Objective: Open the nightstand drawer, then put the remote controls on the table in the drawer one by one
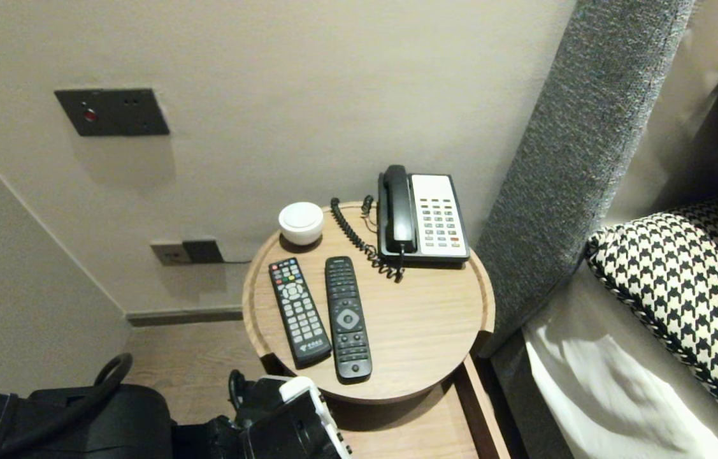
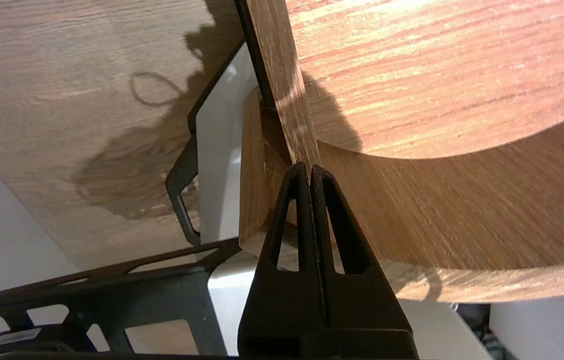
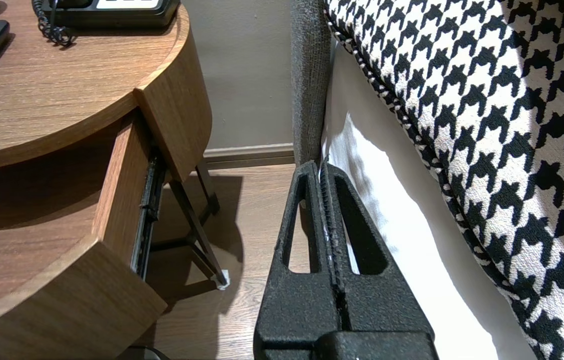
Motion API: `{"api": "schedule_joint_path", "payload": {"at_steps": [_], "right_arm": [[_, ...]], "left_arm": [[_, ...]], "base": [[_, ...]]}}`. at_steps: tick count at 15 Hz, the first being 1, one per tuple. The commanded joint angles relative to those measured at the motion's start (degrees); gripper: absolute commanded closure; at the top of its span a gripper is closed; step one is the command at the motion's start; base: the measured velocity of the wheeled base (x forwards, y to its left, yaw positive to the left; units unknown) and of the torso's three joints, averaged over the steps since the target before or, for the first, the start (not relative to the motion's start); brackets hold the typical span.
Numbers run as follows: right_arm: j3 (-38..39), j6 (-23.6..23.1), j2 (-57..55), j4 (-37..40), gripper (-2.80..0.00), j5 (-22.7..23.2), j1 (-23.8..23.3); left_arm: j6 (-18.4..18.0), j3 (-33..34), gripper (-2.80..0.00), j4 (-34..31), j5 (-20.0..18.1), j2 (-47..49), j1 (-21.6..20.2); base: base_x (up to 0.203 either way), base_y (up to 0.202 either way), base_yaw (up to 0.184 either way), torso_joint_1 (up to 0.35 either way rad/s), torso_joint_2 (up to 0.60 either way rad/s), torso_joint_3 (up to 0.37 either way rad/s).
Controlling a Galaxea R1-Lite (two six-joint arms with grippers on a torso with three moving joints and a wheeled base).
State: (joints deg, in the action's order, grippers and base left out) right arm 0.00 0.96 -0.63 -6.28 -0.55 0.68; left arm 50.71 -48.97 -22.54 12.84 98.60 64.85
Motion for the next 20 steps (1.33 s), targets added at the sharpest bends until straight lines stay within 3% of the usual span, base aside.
{"api": "schedule_joint_path", "payload": {"at_steps": [1,8,10,14,20], "right_arm": [[2.3,0.0,0.0,0.0,0.00,-0.1,0.0],[2.3,0.0,0.0,0.0,0.00,0.0,0.0],[2.3,0.0,0.0,0.0,0.00,0.0,0.0],[2.3,0.0,0.0,0.0,0.00,0.0,0.0],[2.3,0.0,0.0,0.0,0.00,0.0,0.0]], "left_arm": [[0.3,0.4,0.00,-0.1,0.1,-0.6,0.9],[-0.9,-0.6,0.00,1.1,0.3,-1.1,-0.9],[-3.6,-1.9,0.00,1.8,0.3,-1.7,-3.7],[-8.2,-11.1,0.00,2.4,0.9,-2.1,-13.1],[-11.3,-26.6,0.00,-0.5,1.1,-0.4,-28.3]], "base": [[0.000,0.000,0.000,0.000,0.00,0.000],[0.000,0.000,0.000,0.000,0.00,0.000],[0.000,0.000,0.000,0.000,0.00,0.000],[0.000,0.000,0.000,0.000,0.00,0.000],[0.000,0.000,0.000,0.000,0.00,0.000]]}}
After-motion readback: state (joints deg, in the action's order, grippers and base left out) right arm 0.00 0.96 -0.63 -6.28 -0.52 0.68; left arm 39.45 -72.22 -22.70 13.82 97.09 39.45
